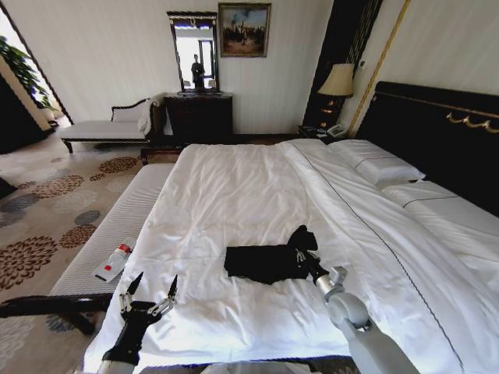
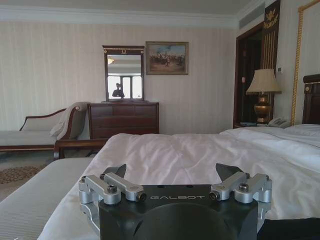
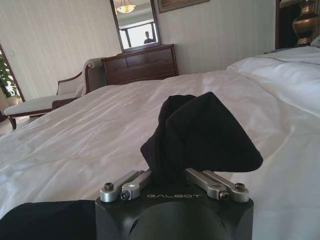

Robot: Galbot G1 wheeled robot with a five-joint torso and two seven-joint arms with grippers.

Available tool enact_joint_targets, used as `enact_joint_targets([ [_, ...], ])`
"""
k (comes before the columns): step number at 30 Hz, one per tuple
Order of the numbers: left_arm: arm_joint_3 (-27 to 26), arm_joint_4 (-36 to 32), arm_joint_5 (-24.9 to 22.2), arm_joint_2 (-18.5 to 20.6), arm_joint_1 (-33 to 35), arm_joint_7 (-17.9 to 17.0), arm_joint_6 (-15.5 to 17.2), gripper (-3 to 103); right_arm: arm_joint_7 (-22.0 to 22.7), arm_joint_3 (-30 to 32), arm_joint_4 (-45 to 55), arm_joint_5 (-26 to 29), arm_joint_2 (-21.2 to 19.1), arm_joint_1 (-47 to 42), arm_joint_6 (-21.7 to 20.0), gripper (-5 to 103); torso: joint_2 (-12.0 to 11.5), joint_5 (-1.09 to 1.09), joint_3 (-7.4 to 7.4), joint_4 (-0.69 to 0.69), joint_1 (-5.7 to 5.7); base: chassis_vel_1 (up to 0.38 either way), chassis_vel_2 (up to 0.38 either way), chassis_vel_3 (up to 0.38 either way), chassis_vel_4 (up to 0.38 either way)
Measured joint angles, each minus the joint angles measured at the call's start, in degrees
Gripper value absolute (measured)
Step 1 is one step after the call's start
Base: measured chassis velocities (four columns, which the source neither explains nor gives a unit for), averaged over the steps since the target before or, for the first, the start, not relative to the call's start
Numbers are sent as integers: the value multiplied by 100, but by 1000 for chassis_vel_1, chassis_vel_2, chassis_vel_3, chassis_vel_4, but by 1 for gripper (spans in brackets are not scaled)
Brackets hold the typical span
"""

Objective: Fold the clothes on the bed.

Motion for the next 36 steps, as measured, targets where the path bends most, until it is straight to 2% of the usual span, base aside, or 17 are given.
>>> enact_joint_targets([
  [10, 0, 0, 0, 0, 0, 0, 0, 100, 88, -675, -169, 102, 602, 452, 14, 6, 0, -1, 0, 0, 0, 0, 0, 0, 0],
  [18, 0, 0, 0, 0, 0, 0, 0, 100, 76, -955, -269, -26, 774, 485, 66, 6, 0, 1, 0, -1, 0, 0, 0, 0, 0],
  [36, 0, 0, 0, 0, 0, 0, 1, 100, -229, -1420, -1003, -518, 959, 633, 557, 6, 0, 1, 0, 0, 0, 0, 0, 0, 0],
])
